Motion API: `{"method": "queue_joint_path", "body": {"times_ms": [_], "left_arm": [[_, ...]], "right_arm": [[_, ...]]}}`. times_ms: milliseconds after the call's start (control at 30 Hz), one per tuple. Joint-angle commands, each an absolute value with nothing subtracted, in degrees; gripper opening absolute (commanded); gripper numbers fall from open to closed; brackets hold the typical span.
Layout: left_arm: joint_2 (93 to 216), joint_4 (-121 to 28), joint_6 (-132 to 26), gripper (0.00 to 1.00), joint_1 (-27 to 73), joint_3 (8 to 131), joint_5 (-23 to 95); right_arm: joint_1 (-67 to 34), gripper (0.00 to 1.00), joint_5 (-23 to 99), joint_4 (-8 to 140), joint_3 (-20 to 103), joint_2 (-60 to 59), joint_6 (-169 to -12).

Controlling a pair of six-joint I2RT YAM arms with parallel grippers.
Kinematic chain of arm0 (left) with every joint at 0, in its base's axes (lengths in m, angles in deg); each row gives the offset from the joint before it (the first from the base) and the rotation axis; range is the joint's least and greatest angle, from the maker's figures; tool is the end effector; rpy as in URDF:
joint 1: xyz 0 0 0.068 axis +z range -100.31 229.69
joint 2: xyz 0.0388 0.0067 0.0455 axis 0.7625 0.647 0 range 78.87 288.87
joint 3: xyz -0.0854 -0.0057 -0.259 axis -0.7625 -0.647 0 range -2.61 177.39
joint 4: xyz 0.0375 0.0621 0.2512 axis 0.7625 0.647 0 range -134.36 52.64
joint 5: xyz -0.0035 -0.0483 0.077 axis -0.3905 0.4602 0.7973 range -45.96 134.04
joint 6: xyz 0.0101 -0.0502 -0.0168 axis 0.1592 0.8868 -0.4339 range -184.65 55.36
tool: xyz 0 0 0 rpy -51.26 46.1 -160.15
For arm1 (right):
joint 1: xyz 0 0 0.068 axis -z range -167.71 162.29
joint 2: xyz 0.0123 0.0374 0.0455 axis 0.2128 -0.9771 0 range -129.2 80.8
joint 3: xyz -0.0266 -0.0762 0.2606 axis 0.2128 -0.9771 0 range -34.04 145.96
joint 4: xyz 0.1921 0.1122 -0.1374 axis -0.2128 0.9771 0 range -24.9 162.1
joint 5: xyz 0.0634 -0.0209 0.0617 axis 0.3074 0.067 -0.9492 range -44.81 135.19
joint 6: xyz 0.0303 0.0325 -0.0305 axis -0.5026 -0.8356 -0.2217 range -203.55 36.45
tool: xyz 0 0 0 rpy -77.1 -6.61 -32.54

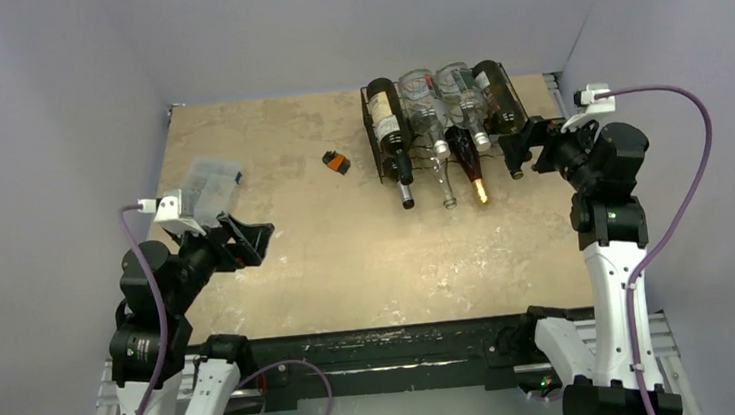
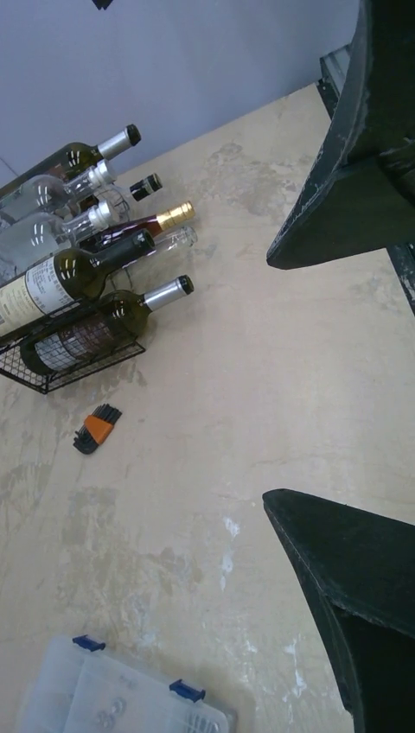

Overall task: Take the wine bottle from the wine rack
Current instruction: Pick up the wine bottle from the wine rack.

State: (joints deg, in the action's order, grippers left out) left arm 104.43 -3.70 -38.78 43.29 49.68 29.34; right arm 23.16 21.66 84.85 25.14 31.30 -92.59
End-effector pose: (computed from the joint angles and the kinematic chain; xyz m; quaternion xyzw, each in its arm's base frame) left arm 0.0775 -0.0178 0.3652 -0.0544 0.7832 -0.2666 0.5591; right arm 0.1843 -0.0209 0.3960 0.0008 0.7617 0.1462 0.6312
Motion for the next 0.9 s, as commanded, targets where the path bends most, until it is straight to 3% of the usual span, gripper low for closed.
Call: {"method": "queue_joint_path", "body": {"times_ms": [0,233,467,867], "left_arm": [[102.91,-3.28,-33.17,1.00,43.71,51.63,26.53],[102.95,-0.94,-30.44,1.00,43.71,50.59,23.19],[104.93,0.13,-33.19,1.00,43.69,50.18,18.59],[106.96,1.45,-37.22,0.99,43.55,48.37,20.92]], "right_arm": [[23.00,0.99,22.98,84.54,26.46,32.32,-94.39],[23.01,0.99,18.41,85.22,25.25,33.05,-88.86],[22.99,0.99,-3.41,90.81,22.73,34.47,-68.58],[22.92,0.99,-12.96,102.65,25.93,28.00,-57.16]]}}
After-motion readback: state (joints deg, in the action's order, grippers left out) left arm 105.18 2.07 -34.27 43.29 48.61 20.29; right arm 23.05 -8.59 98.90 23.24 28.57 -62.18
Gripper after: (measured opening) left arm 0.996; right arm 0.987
